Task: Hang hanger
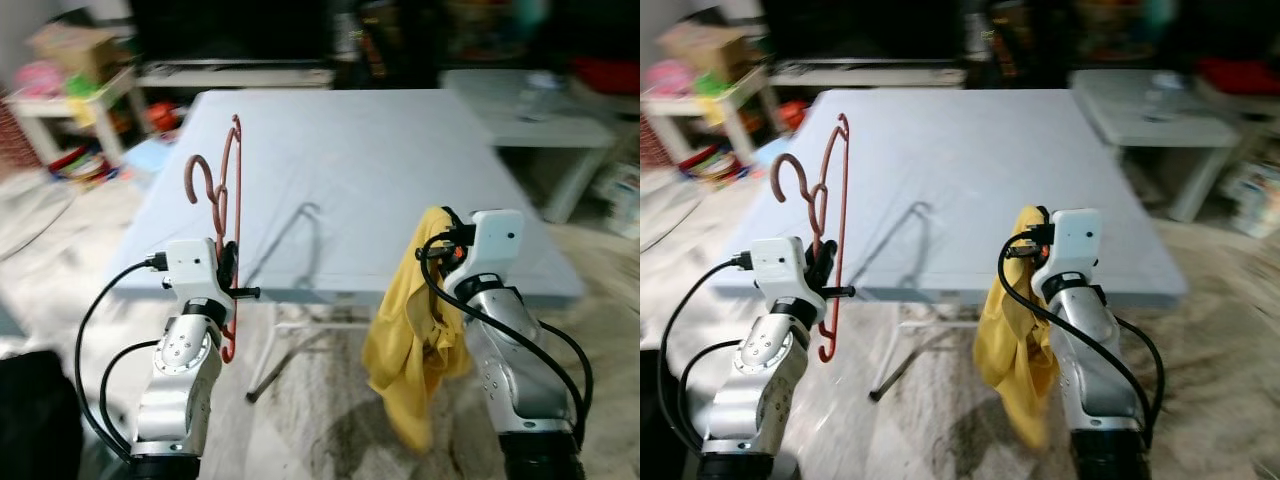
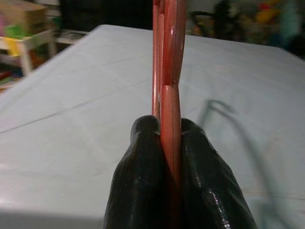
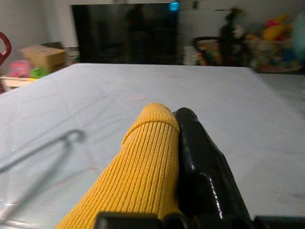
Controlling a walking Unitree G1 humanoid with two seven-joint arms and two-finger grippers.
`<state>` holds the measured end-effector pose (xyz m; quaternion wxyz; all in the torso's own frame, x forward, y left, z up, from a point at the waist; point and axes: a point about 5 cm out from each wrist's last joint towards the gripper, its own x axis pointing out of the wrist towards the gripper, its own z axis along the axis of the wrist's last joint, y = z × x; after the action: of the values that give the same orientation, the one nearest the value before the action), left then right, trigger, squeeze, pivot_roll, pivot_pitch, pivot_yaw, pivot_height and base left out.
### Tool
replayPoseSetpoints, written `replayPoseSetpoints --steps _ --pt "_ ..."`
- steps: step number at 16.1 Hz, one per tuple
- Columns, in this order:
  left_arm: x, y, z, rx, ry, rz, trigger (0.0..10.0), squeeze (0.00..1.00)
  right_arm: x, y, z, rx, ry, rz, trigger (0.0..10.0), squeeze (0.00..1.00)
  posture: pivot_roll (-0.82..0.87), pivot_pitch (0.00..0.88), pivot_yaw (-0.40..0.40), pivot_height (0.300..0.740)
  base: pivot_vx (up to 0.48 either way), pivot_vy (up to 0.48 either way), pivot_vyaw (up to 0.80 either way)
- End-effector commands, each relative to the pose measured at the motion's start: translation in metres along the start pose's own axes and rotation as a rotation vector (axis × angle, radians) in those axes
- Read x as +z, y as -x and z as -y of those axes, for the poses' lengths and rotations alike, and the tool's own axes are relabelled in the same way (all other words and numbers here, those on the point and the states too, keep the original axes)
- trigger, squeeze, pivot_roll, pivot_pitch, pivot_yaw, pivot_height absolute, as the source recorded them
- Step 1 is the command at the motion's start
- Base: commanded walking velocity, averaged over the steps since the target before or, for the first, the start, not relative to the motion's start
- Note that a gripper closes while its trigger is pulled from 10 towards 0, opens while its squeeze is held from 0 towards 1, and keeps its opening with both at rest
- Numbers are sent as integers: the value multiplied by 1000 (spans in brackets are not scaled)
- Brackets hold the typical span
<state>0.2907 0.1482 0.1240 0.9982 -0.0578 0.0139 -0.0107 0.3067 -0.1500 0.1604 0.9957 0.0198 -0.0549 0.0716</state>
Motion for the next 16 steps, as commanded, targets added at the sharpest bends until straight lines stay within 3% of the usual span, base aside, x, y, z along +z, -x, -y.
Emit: replayPoseSetpoints --steps 1,4,16 --pt "3 -1 -2 -2 -17 8 10000 0 15 -3 -2 4 -5 64 10000 0 -6 26 9 740 0 0 0" --pt "6 -1 -2 -16 -3 23 10000 0 19 -4 -2 6 -16 79 10000 0 -7 25 8 740 85 0 0" --pt "18 -6 0 -13 0 59 10000 0 20 -10 -11 49 -5 91 10000 0 -6 17 4 740 360 0 0"
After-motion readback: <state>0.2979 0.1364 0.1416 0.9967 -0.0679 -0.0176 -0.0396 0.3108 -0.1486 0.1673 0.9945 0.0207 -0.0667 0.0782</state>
